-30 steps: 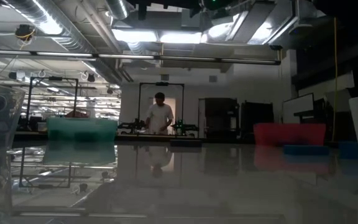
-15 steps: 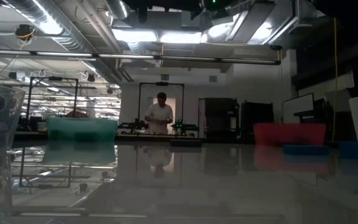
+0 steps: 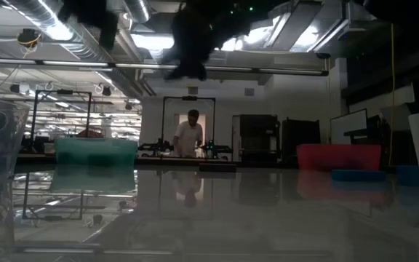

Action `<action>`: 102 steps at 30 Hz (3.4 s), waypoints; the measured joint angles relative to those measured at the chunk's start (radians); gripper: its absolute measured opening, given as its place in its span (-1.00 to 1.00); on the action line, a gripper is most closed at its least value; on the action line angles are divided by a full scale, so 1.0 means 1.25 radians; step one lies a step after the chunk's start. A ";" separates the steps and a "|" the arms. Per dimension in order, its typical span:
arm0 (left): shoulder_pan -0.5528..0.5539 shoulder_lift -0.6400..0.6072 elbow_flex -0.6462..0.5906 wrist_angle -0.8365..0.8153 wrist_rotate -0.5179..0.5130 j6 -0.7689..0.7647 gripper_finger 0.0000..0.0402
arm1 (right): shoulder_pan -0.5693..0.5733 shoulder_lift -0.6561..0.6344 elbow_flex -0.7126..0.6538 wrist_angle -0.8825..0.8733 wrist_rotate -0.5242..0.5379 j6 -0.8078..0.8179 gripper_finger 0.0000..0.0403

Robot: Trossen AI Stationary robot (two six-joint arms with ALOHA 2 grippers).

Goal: Sort blocks
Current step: Put the green block into the green bin, then put the violet block into the white bin

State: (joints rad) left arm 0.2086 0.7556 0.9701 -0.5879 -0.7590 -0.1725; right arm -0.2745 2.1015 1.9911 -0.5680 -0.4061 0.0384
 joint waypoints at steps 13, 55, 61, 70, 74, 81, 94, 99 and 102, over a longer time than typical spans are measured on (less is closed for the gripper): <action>0.275 0.128 -0.217 0.052 0.080 -0.217 -0.78 | -0.007 0.101 -0.035 -0.280 0.227 -0.160 0.15; 0.446 0.297 -0.238 0.353 0.490 -0.156 -0.21 | -0.045 0.200 -0.035 -0.365 0.274 -0.265 0.15; 0.430 0.269 -0.238 0.358 0.504 -0.155 -0.21 | -0.042 0.202 -0.035 -0.360 0.288 -0.267 0.00; 0.409 0.268 -0.238 0.352 0.503 -0.160 -0.21 | -0.042 0.201 -0.032 -0.370 0.265 -0.230 -0.56; 0.389 0.268 -0.238 0.352 0.504 -0.161 -0.21 | -0.043 0.203 0.004 -0.463 0.199 -0.217 -0.56; 0.355 0.268 -0.238 0.353 0.504 -0.156 -0.21 | -0.040 0.203 0.131 -0.701 -0.054 -0.216 -0.45; 0.299 0.269 -0.238 0.353 0.504 -0.129 -0.21 | 0.062 0.146 0.217 -0.803 -0.347 -0.139 -0.49; 0.286 0.269 -0.238 0.354 0.504 -0.130 -0.21 | 0.108 0.078 0.216 -0.803 -0.316 -0.139 -0.46; 0.283 0.269 -0.238 0.354 0.504 -0.130 -0.21 | 0.129 0.028 0.214 -0.802 -0.244 -0.138 -0.46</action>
State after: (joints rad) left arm 0.5621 1.0924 0.6727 -0.1459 -0.1295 -0.3355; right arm -0.1134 2.1359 2.2587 -1.5705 -0.7113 -0.1341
